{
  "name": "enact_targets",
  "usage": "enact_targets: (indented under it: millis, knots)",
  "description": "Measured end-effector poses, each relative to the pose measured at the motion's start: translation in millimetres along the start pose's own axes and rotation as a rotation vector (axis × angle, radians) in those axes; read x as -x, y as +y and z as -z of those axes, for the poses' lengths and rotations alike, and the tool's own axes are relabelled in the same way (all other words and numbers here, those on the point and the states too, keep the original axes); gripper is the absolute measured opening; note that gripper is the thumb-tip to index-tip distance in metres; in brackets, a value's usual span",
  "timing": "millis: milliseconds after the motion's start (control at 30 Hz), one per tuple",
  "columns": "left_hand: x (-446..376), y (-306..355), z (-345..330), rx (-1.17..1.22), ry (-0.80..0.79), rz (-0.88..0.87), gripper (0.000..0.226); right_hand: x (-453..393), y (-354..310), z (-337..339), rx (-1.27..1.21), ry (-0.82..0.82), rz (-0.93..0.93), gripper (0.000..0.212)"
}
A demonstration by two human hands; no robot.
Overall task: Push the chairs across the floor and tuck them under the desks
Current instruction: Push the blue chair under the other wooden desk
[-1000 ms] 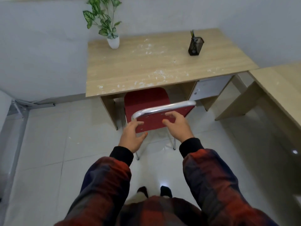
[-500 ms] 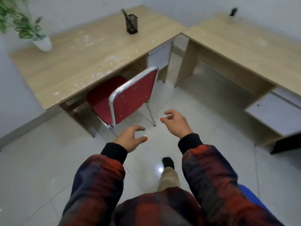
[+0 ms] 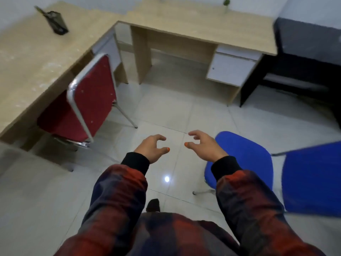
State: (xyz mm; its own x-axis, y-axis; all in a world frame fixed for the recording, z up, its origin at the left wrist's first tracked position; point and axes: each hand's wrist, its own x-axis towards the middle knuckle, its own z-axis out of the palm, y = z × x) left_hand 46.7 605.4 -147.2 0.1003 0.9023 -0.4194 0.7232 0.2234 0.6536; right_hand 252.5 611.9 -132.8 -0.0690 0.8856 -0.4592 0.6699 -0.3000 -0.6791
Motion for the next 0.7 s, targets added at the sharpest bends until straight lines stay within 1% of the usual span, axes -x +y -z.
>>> enact_targets:
  millis: [100,167,233,300,400,500,600,700]
  knots:
    - [22.0,39.8,-47.0,-0.038,-0.065,-0.093,0.052,44.8,38.2,17.0,-0.023,0.177,0.012,0.056]
    - [41.2,67.0,-83.1,-0.021,-0.035,-0.181,0.058,84.6,76.7,22.9,0.019,0.257,0.0,0.062]
    - [63.0,93.4,-119.0,-0.046,0.034,-0.233,0.066,129.4,123.3,26.7,0.086,0.271,-0.074,0.071]
    - [88.6,119.5,-159.7,-0.134,0.093,-0.266,0.073,181.9,173.3,32.2,0.117,0.265,-0.19,0.079]
    - [118.9,143.8,-204.4,-0.19,0.167,-0.318,0.08,231.3,219.4,39.4,0.105,0.312,-0.263,0.085]
    - [149.9,156.5,-259.1,-0.227,0.113,-0.345,0.084,270.6,251.5,56.4,0.036,0.384,-0.286,0.085]
    - [163.9,156.9,-299.3,-0.305,0.026,-0.319,0.085,289.4,267.4,79.4,-0.038,0.458,-0.223,0.081]
    - [166.1,166.6,-323.4,-0.357,-0.02,-0.294,0.084,298.8,277.7,103.0,-0.098,0.495,-0.176,0.078]
